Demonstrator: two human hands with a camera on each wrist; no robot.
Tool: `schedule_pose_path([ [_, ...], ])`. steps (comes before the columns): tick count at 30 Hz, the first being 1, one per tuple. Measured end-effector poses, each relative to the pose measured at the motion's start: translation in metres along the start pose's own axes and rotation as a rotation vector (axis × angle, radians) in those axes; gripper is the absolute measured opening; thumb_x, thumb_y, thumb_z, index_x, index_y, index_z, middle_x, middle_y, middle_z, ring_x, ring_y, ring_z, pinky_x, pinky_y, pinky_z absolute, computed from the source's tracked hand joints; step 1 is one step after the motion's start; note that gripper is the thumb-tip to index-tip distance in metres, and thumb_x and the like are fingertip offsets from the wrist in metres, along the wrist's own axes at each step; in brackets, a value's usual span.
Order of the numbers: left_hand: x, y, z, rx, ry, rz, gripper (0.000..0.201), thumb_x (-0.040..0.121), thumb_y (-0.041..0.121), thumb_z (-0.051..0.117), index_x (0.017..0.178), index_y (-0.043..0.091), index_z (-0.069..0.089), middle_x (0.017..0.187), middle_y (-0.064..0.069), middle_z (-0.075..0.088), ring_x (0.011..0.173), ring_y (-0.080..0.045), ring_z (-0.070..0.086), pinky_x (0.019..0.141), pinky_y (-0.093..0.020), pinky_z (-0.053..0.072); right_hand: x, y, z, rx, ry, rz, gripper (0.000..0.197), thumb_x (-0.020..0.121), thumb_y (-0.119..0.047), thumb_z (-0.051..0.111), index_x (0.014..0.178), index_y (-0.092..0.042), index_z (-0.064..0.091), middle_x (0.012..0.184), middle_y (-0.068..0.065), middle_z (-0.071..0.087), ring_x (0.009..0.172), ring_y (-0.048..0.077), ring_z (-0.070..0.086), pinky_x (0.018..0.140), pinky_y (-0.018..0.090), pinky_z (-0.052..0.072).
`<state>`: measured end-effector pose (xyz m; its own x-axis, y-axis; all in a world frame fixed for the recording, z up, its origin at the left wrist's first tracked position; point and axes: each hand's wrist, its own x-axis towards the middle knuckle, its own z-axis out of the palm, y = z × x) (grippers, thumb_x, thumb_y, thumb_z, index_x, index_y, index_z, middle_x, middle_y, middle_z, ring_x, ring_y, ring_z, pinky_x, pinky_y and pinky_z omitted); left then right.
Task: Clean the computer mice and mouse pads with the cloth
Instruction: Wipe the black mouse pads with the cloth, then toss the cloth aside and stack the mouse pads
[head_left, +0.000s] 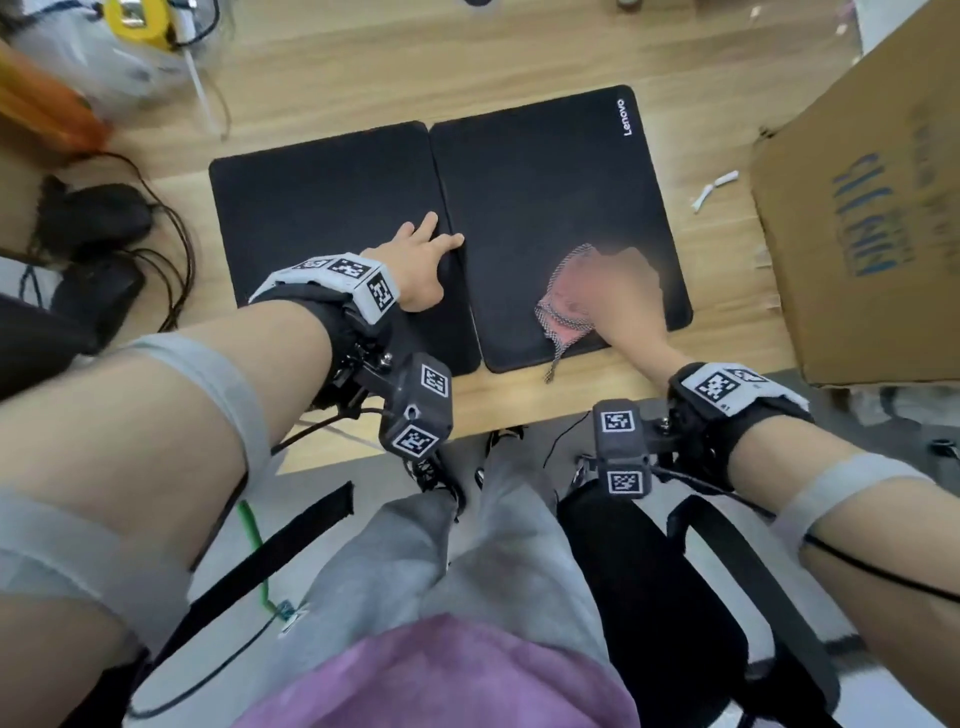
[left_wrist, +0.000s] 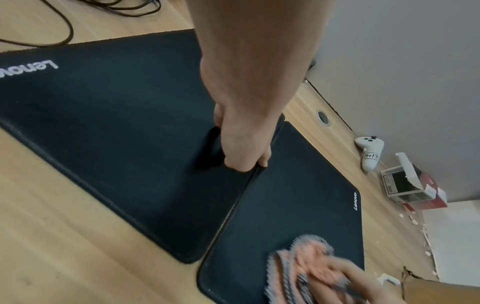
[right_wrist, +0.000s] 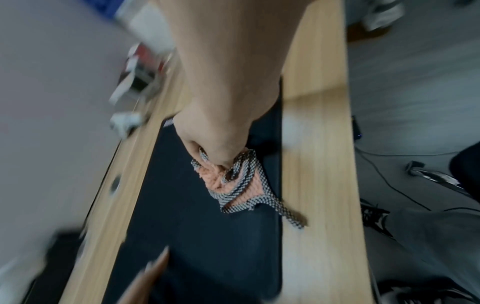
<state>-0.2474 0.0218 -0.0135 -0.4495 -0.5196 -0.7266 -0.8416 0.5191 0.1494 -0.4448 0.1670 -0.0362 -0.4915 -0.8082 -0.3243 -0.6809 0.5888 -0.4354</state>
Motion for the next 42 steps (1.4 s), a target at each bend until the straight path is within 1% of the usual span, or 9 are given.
schedule_pose_path([
  [4,-0.001,-0.003,-0.002,-0.017,-0.013,0.031,0.085,0.083,-0.002,0.038,0.154,0.035,0.012,0.163,0.005,-0.007,0.15,-0.02,-0.001,0.11,-0.051,0.032,-0.01,-0.01,0.004,0.0,0.045,0.096,0.025,0.088,-0.005,0.056,0.097,-0.022,0.072,0.107,0.008,0.049,0.098,0.031,0.058,0.084,0.033,0.04],
  [12,0.004,-0.006,-0.002,0.028,0.007,0.048,0.083,0.084,0.001,0.041,0.155,0.034,0.012,0.163,0.002,-0.002,0.149,-0.022,0.006,0.103,-0.048,0.041,-0.009,-0.087,0.055,0.016,-0.175,-0.173,0.023,0.087,-0.005,0.055,0.097,-0.018,0.071,0.101,0.004,0.042,0.087,0.027,0.055,0.074,0.032,0.041],
  [17,0.01,-0.011,-0.009,-0.002,0.071,0.054,0.075,0.083,0.003,0.04,0.149,0.038,0.03,0.16,0.002,0.023,0.136,-0.03,0.039,0.1,-0.045,0.044,0.012,-0.071,0.042,0.047,-0.331,-0.254,0.016,0.084,-0.015,0.065,0.09,-0.028,0.072,0.091,-0.001,0.041,0.081,0.016,0.045,0.071,0.028,0.032],
  [22,0.016,-0.024,-0.023,-0.161,0.135,-0.011,0.053,0.087,0.012,0.04,0.132,0.037,0.052,0.141,0.004,0.052,0.12,-0.027,0.053,0.095,-0.038,0.047,0.045,-0.067,0.019,0.278,-0.421,-0.18,0.014,0.078,-0.018,0.076,0.083,-0.029,0.068,0.075,-0.017,0.051,0.071,0.003,0.049,0.064,0.004,0.034],
  [25,0.015,-0.032,-0.03,-0.261,0.128,-0.041,0.047,0.091,0.015,0.04,0.133,0.035,0.052,0.138,0.001,0.053,0.122,-0.026,0.05,0.095,-0.04,0.045,0.085,-0.081,0.002,0.475,-0.312,-0.035,0.014,0.08,-0.015,0.074,0.086,-0.025,0.067,0.073,-0.016,0.06,0.067,0.001,0.055,0.066,0.011,0.044],
  [28,0.009,-0.043,-0.029,-0.336,0.171,-0.117,0.045,0.094,0.015,0.041,0.135,0.029,0.049,0.138,0.001,0.051,0.122,-0.025,0.05,0.094,-0.04,0.044,0.125,-0.117,-0.02,0.879,-0.163,0.069,0.015,0.084,-0.01,0.07,0.094,-0.02,0.064,0.086,-0.003,0.068,0.075,0.013,0.064,0.074,0.036,0.058],
  [32,-0.005,-0.066,-0.008,-0.475,0.418,-0.325,0.03,0.089,0.009,0.044,0.119,0.014,0.042,0.123,-0.003,0.047,0.094,-0.026,0.049,0.076,-0.039,0.037,0.155,-0.157,-0.041,1.183,-0.213,0.081,0.042,0.098,-0.01,0.052,0.135,-0.028,0.044,0.117,0.007,0.064,0.085,0.015,0.06,0.088,0.037,0.057],
  [39,-0.024,-0.119,0.037,-0.62,0.462,-0.643,0.04,0.081,0.017,0.052,0.119,0.005,0.046,0.129,-0.018,0.041,0.12,-0.036,0.044,0.103,-0.041,0.038,0.093,-0.139,0.011,0.768,-0.628,0.347,0.033,0.099,-0.012,0.045,0.13,-0.003,0.051,0.117,0.017,0.063,0.097,0.029,0.065,0.083,0.042,0.058],
  [42,-0.032,-0.127,0.04,-0.822,0.547,-0.737,0.045,0.083,0.014,0.055,0.126,0.006,0.044,0.133,-0.017,0.044,0.123,-0.034,0.045,0.103,-0.035,0.036,0.07,-0.13,0.03,0.712,-0.582,0.339,0.035,0.097,-0.006,0.045,0.131,-0.008,0.052,0.1,0.007,0.06,0.087,0.021,0.062,0.082,0.039,0.058],
])
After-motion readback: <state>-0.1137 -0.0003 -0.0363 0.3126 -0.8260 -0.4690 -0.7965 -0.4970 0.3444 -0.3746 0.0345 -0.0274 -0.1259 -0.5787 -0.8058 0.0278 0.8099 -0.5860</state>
